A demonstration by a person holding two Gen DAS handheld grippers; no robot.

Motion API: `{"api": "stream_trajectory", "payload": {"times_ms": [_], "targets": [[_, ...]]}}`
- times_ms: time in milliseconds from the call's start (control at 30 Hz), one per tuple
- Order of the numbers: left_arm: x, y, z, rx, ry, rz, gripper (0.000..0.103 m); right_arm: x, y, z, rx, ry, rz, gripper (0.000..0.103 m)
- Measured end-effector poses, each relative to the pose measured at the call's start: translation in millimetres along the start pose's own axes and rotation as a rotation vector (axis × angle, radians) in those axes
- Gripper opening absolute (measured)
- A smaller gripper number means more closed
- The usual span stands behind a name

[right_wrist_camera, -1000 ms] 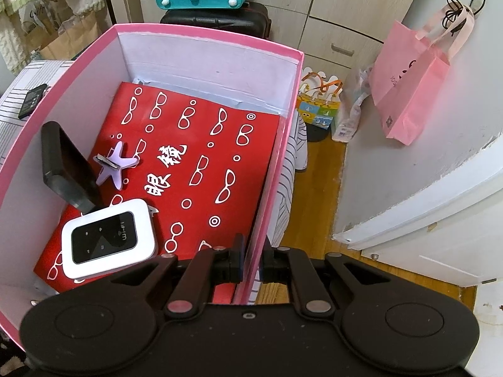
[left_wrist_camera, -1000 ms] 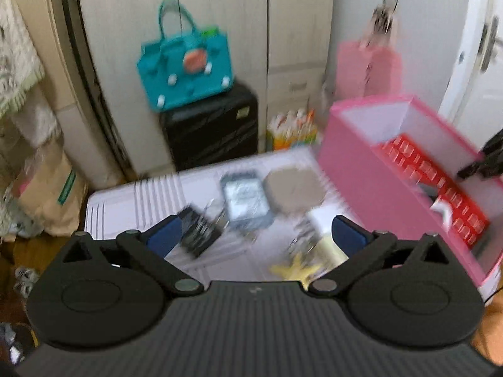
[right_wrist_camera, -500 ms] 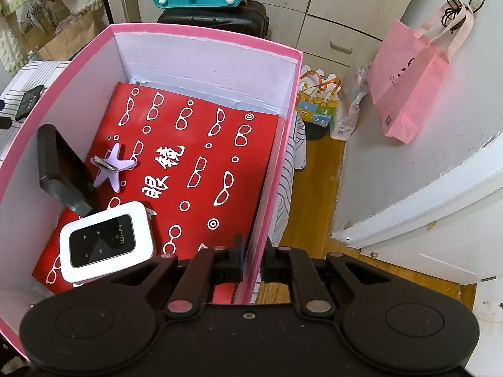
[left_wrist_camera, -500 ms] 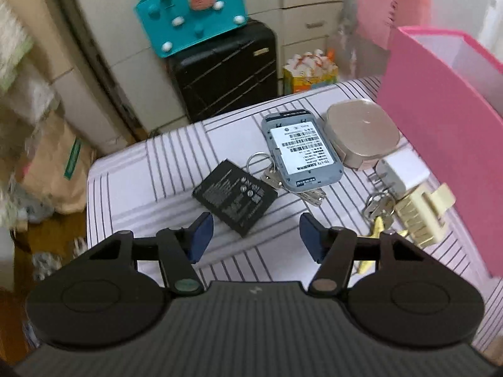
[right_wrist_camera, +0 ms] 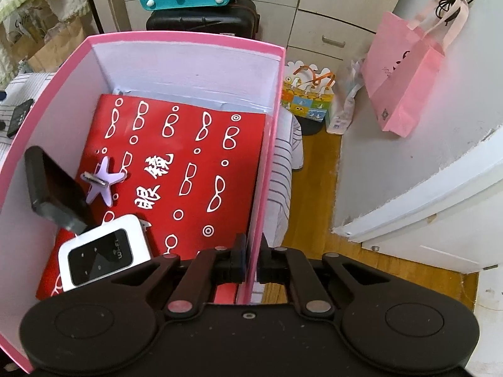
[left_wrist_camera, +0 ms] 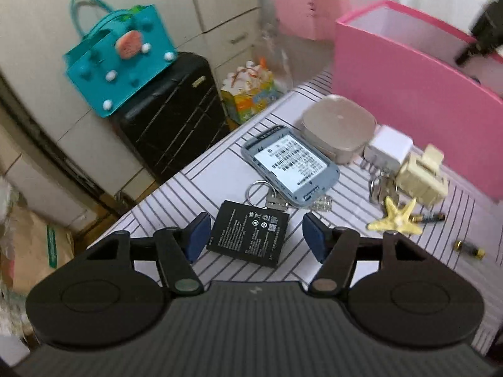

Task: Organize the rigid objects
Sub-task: 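Move the left tool to the black phone battery and grasp it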

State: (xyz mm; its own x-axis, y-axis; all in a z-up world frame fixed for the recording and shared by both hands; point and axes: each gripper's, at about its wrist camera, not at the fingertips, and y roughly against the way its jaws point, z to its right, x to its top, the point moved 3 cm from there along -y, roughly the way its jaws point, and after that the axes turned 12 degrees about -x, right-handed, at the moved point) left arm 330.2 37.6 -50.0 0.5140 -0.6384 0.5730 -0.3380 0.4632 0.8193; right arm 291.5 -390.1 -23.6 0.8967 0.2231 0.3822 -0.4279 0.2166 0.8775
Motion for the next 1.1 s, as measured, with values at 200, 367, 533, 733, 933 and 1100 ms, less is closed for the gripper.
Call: {"api": "stream_trajectory", "payload": {"times_ms": [200,367,533,733,933,1100], "targets": [[-6.0,-20.2,-1.2,0.011,-0.062,-0.074,0.066,4.6,-6.1,1.7,0.008,-0.006,-0.010,0.009],[-3.7,-32.3,-12.7,-0.012,-0.044,-0.093,0.076,5.8,-8.5,2.0,0.010,-0.009,-0.012,0.009],[-6.8,-35.4,-20.6,-0.086,0.021,-0.096,0.083,5.0,-11.3,0.8,0.014,-0.012,-0.018,0.008],[-11.9,-33.5,-17.9,-0.092,0.100,-0.064,0.069,4.1,-11.7,2.4,0.024,-0.023,-0.009,0.009],[-12.6,-26.1,7.7,-0.004,0.134,-0.100,0.063,4.8,-9.6,2.2,0.027,-0.028,0.004,0.009],[-12.0,-26.1,19.8,-0.038,0.180,-0.148,0.066,5.9,-9.8,1.6,0.031,-0.029,0.011,0.009]]}}
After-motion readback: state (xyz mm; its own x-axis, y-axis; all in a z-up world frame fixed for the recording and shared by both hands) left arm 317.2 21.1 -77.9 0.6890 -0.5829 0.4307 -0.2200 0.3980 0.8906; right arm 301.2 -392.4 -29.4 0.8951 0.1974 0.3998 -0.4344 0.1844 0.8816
